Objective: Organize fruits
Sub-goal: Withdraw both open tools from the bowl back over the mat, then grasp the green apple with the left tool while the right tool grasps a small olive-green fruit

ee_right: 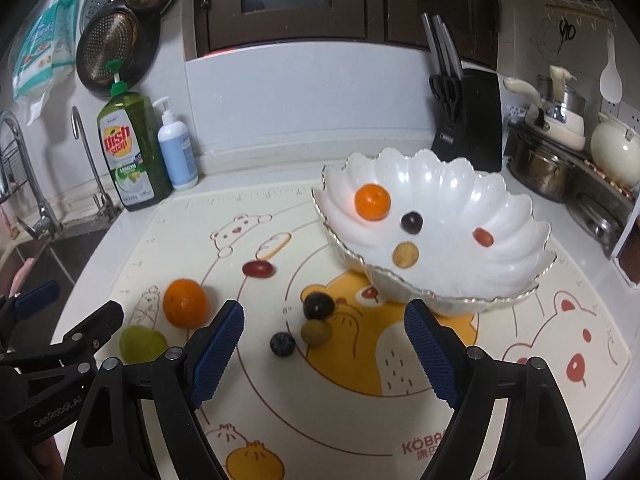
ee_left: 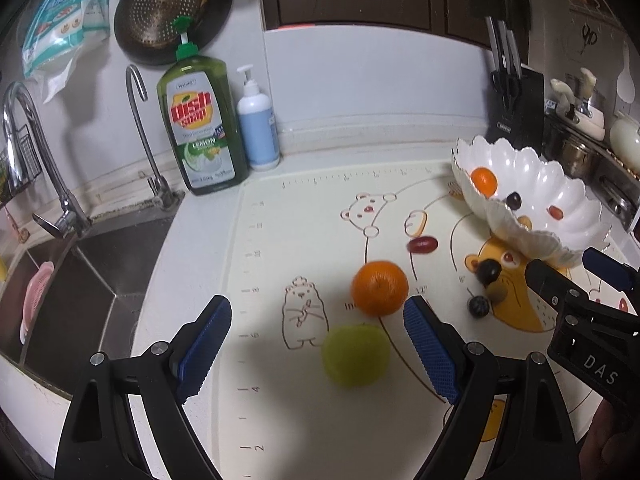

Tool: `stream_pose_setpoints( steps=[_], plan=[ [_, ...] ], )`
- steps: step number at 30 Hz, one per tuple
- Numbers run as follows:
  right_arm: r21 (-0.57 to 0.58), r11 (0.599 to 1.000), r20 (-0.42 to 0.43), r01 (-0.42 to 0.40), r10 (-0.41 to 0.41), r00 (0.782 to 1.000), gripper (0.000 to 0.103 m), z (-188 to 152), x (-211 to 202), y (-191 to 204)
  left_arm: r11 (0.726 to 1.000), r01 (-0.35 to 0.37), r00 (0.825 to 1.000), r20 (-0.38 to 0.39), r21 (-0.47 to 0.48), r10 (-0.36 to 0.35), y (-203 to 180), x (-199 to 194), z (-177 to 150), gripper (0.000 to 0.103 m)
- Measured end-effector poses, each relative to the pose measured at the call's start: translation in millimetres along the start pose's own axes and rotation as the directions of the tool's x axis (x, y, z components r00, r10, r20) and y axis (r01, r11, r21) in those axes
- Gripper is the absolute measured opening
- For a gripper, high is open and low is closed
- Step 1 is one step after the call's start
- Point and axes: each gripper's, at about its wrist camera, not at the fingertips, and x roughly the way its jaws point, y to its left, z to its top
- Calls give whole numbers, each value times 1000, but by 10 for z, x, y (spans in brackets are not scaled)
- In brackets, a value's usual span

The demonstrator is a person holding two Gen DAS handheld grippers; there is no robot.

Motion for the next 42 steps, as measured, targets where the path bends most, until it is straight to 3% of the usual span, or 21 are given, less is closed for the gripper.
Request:
stream_pose_setpoints(
  steps=[23,34,42],
  plan=[
    [30,999,-95,16,-13,995,79,-237,354,-160,999,34,997,-65,2,-34,-143,308,-187,88],
    [40,999,-123,7,-2,992,69,-177,550,-141,999,40,994,-100,-17,-41,-133,473,-199,87],
    [62,998,-162,-28,38,986,53,-171,711,-139,998,55,991,-122,-6,-55,-183,573,-212,75]
  ],
)
